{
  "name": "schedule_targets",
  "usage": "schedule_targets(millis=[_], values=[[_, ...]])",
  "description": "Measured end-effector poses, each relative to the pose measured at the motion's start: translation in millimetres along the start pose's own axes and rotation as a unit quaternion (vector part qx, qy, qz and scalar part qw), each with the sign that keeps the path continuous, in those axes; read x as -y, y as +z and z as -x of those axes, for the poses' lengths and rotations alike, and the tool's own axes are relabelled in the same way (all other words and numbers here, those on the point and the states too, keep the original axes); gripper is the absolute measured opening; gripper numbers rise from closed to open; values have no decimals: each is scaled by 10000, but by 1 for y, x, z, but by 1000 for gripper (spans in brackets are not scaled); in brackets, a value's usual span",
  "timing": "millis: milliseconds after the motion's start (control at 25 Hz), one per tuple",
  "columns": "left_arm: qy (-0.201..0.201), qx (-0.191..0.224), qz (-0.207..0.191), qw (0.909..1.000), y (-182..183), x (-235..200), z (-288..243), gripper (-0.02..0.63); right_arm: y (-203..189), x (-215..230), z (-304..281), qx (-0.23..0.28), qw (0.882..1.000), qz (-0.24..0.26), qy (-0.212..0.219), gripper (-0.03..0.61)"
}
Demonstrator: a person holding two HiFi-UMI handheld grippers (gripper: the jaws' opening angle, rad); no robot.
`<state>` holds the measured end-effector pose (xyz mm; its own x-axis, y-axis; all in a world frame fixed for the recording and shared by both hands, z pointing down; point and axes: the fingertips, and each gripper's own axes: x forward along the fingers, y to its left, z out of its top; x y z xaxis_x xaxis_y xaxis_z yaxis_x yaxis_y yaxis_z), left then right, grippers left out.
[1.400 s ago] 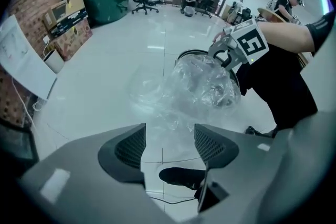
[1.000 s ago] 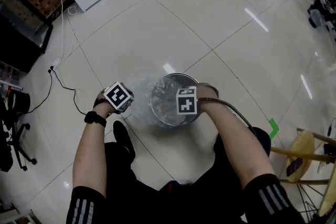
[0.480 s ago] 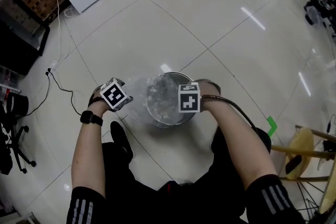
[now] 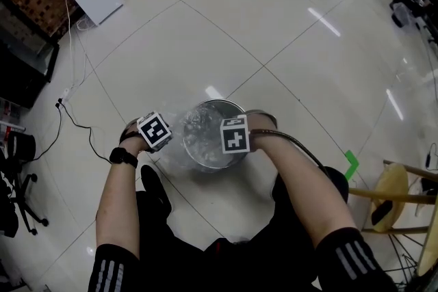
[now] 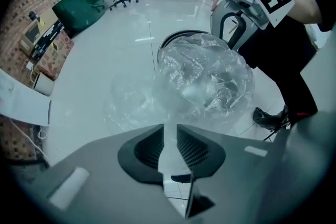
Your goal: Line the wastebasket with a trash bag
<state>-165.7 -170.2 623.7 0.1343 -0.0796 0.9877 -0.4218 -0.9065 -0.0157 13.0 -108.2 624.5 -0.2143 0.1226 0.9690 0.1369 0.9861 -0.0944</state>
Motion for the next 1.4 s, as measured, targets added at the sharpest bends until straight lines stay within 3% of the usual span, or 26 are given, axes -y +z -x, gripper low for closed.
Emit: schedule_targets(millis=[80,240,360,480,680,920,1080,1200,1400], values=[[89,70,-69,9999,11,0,8,1,0,1,2,40,10000,-11,-1,110],[658,594,-550,9945,59,-7,49,-5,5,2,9,233,9996,-125,14,110],[1071,1103,-918,9838,99,-3,82,-5,8,-4,12,299,9994,-131,67,112],[1187,1458,-1314,9733,129,17,95,-5,8,-5,26,502,9985,-226,34,112],[980,1644,-1730,9661,147,54,85,-3,-2,12,66,972,9932,-597,-253,112],[685,1797,-2145,9576,170,108,60,7,-24,52,106,1302,9754,-1212,-1305,114],[498,1744,-2468,9519,180,141,37,39,-14,50,124,1782,9656,-1334,-1341,121],[342,1679,-2650,9489,181,159,24,61,-9,44,123,1820,9687,-1121,-1261,172],[162,1769,-2845,9421,183,180,20,69,-10,34,107,1332,9802,-404,-1407,210]])
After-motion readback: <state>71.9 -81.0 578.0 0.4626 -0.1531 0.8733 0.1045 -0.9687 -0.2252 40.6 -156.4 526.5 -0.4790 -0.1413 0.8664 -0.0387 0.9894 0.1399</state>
